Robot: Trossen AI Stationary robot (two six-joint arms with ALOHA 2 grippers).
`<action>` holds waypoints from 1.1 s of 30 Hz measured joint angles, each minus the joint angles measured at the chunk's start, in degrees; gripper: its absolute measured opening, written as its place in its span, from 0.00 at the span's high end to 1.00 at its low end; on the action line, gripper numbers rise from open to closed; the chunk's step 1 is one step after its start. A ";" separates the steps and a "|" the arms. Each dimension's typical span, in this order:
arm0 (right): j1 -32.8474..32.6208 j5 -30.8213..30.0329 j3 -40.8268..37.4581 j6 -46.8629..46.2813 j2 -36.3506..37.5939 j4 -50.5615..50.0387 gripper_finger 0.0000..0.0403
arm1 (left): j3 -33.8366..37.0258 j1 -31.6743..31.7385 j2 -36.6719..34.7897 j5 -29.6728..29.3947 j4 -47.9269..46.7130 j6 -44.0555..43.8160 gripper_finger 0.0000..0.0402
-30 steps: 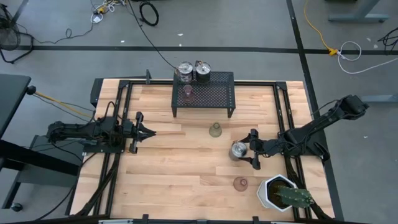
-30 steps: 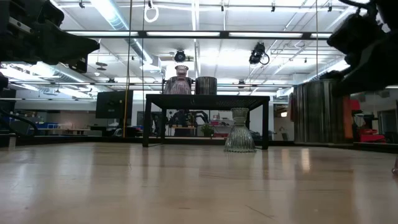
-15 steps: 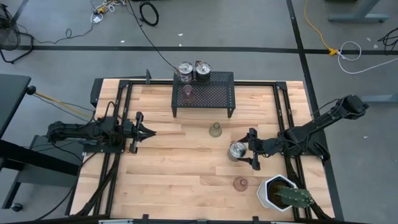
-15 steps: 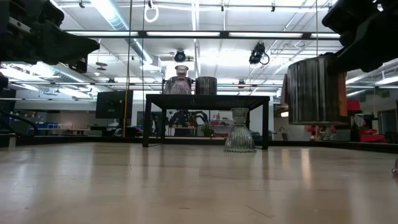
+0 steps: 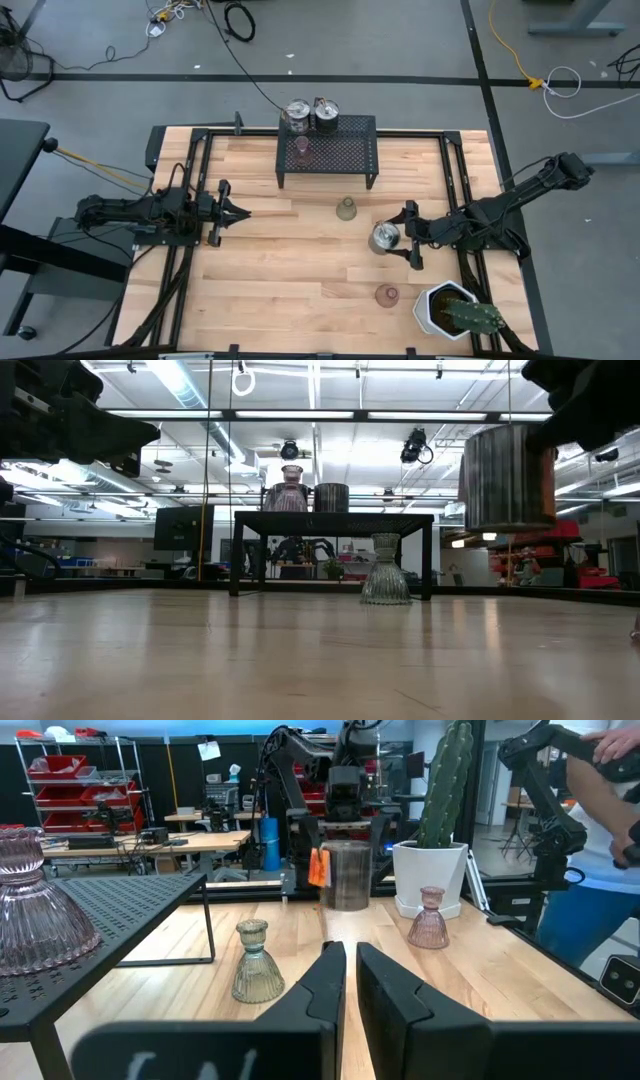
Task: Pick & Place candle stick holders
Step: Put the silver scented candle on the shelf
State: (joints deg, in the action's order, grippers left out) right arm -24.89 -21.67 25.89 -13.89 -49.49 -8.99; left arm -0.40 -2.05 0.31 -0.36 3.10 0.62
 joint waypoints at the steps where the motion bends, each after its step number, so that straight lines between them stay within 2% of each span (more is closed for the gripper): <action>1: 0.32 -0.27 1.10 0.47 0.07 -1.37 0.09 | 0.00 0.00 0.00 0.00 0.00 0.00 0.91; 18: 5.38 -0.41 19.89 6.34 -0.07 -11.98 0.09 | 0.00 0.00 0.00 0.00 0.00 0.01 0.91; 33: 8.44 -0.40 21.05 4.70 -0.16 -12.20 0.09 | 0.00 0.01 0.00 0.00 0.01 0.00 0.91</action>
State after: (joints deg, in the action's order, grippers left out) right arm -16.45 -22.06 46.94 -9.19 -49.65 -21.19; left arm -0.40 -2.04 0.31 -0.36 3.11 0.62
